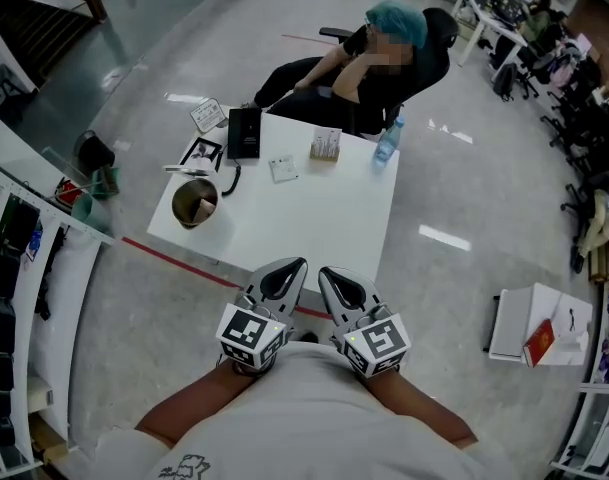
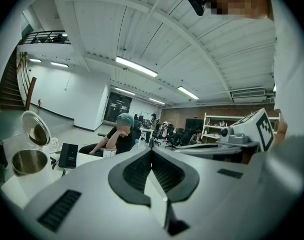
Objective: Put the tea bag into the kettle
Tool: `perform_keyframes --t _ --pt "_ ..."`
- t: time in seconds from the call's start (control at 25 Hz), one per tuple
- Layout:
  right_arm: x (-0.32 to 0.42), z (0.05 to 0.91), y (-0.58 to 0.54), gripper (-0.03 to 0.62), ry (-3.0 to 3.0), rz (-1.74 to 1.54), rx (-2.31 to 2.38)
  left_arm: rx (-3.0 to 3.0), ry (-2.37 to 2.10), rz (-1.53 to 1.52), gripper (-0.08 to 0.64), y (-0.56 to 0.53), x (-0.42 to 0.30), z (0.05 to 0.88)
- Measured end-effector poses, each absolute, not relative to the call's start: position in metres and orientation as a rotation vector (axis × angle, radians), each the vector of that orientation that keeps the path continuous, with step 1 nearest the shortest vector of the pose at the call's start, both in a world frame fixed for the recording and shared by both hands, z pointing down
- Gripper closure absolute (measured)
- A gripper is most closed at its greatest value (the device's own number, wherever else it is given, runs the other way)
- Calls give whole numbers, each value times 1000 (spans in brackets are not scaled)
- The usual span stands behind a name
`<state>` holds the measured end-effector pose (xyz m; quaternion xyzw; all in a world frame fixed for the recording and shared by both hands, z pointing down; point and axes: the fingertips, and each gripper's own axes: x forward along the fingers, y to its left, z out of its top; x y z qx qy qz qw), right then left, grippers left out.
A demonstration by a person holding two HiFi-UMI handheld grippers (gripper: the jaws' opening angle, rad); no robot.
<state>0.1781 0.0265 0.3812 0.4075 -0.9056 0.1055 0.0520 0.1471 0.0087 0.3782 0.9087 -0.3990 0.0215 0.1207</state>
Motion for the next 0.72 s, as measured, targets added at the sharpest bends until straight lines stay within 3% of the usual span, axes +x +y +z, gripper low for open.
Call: perform_keyframes --t 0.72 --pt "113 400 -97 580 -2648 432 1348 2672 -994 151 551 -118 97 398"
